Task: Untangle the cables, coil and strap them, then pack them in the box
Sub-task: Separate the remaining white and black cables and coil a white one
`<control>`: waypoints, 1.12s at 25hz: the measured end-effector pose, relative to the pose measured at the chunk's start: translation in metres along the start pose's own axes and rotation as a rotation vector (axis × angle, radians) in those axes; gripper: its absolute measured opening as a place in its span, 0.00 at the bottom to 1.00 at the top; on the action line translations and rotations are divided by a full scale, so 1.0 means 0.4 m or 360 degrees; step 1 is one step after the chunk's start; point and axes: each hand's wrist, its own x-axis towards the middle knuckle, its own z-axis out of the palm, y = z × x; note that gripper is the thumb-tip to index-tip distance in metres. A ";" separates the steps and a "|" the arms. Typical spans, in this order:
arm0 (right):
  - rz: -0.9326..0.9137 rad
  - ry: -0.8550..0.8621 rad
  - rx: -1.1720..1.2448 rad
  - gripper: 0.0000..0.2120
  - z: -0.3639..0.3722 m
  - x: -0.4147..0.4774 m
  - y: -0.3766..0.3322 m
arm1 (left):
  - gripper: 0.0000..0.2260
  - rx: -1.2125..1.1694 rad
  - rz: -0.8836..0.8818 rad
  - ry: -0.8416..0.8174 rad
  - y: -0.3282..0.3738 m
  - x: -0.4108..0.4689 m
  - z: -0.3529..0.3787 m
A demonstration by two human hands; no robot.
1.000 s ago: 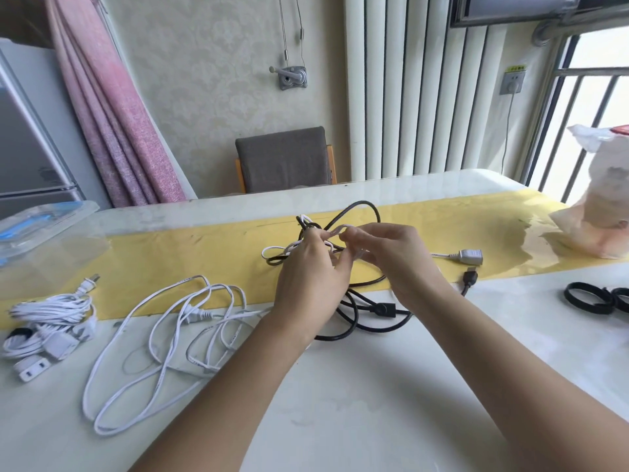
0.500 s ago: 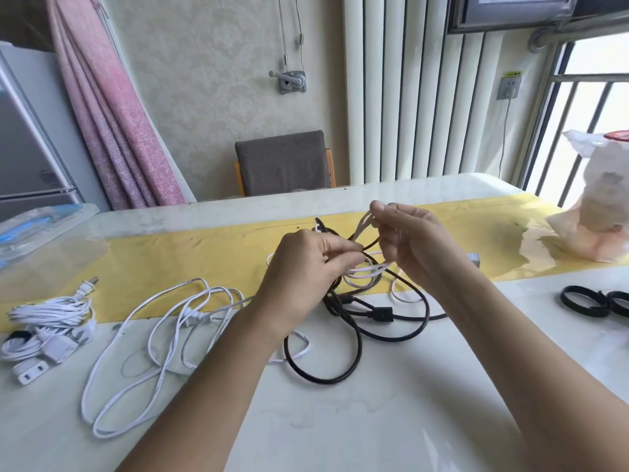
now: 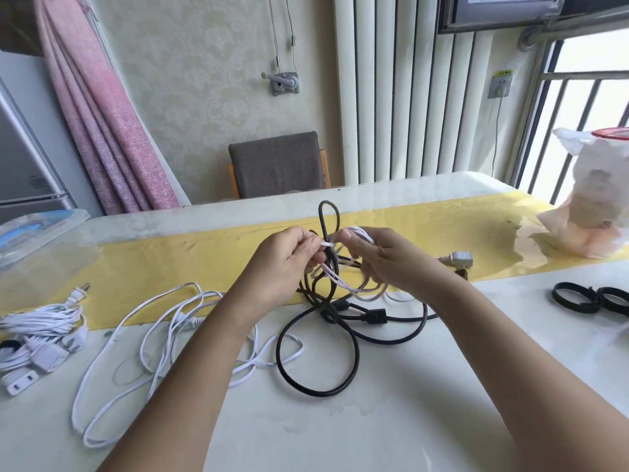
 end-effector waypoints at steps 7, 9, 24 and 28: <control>-0.0745 0.1338 -0.0692 0.15 -0.016 -0.013 -0.039 | 0.06 -0.0635 0.0546 0.0066 0.042 0.003 0.050; -0.0887 0.1527 -0.1069 0.18 -0.025 -0.008 -0.024 | 0.05 -0.0276 0.0637 0.0098 0.034 0.007 0.077; 0.0110 -0.0032 -0.0393 0.11 0.032 0.015 0.056 | 0.17 0.0166 -0.0404 -0.0042 -0.093 0.022 0.048; 0.0031 0.0007 -0.0466 0.08 0.046 0.015 0.057 | 0.11 -0.0494 -0.0872 -0.0090 -0.086 0.036 0.059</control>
